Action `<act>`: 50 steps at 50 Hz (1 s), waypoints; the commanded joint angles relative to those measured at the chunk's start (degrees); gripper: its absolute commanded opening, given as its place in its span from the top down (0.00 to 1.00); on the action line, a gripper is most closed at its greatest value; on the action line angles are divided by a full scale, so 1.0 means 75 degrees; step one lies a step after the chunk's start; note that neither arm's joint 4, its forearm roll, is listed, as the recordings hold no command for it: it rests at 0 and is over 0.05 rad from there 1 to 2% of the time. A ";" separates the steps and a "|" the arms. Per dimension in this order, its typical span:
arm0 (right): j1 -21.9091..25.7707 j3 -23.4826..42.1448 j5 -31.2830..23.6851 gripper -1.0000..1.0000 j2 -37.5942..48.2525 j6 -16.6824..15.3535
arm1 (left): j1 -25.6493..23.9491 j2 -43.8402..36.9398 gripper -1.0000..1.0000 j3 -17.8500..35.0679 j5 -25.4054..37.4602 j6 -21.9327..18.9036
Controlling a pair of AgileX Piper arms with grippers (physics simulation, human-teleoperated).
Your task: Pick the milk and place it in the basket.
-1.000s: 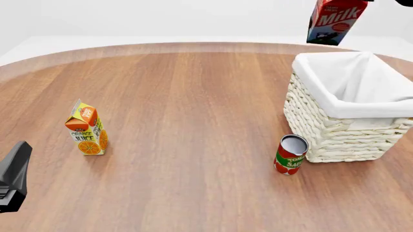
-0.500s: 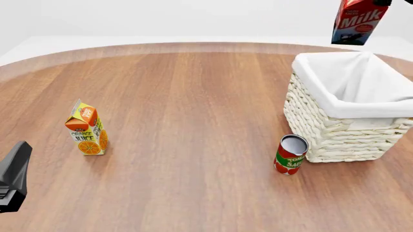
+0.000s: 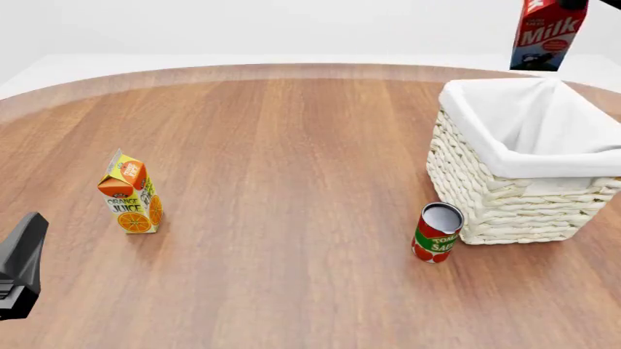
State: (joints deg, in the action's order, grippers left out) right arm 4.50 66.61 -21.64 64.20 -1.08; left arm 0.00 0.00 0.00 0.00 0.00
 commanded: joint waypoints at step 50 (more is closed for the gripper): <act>-0.0390 0.0573 -0.0641 1.00 0.0327 0.1265 | 0.0000 0.0000 0.00 0.0000 0.0000 0.0000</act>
State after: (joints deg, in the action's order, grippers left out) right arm 1.59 70.14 -27.55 65.90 7.56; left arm 0.00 0.00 0.00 0.00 0.00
